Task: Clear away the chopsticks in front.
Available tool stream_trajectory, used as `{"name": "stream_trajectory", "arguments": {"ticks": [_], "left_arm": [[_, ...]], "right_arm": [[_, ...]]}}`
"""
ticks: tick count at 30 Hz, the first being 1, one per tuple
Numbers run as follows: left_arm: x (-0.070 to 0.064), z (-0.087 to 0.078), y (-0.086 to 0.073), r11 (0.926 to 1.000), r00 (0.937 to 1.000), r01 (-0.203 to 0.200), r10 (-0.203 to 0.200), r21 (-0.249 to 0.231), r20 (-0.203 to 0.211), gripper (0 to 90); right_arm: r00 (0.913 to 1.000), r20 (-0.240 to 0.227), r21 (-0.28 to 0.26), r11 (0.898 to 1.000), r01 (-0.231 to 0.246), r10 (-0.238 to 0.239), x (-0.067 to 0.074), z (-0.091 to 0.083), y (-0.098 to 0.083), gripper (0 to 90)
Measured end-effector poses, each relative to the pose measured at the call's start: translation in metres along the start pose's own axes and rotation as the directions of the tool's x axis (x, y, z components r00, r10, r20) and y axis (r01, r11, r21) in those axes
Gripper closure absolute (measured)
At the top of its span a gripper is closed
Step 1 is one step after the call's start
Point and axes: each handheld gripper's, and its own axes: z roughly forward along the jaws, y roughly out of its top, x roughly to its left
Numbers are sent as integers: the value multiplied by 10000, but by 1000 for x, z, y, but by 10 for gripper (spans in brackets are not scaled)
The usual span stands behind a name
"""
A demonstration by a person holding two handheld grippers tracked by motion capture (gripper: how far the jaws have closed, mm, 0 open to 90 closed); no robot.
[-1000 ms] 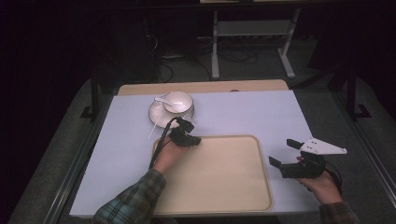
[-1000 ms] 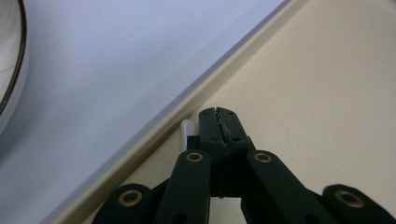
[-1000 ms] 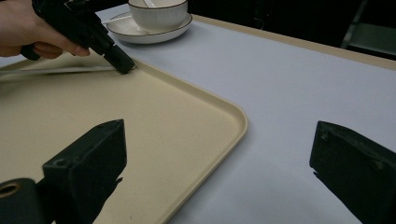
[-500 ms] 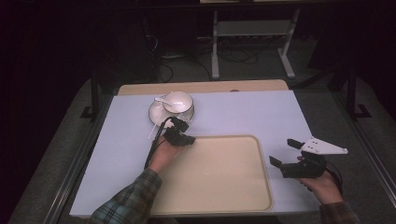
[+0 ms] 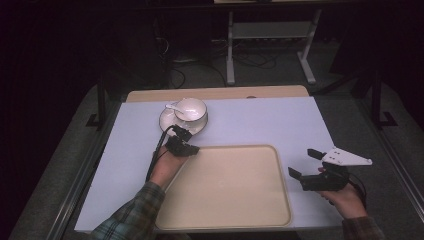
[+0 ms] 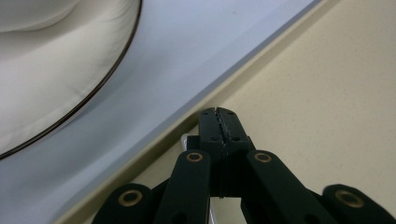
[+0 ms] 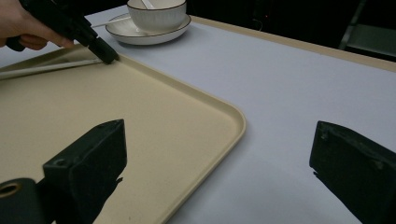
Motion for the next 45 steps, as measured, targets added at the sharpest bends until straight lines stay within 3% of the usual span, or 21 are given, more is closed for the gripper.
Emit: {"name": "stream_trajectory", "arguments": {"ticks": [18,33,41,45], "left_arm": [[22,-21,-23,9993,9970,369,-362,86,-681,896],[40,-36,-37,9972,9905,744,-740,-7,-1159,897],[42,-41,-40,9965,9888,820,-830,-129,-1243,896],[36,-52,-42,9963,9901,785,-819,-339,-1141,896]], "right_arm": [[10000,35,35,10000,43,-43,1,0,0,37],[10000,23,10,10000,36,-36,1,1,1,37],[10000,29,17,10000,37,-37,1,0,1,37],[10000,26,-20,10000,34,-34,1,0,1,37]]}}
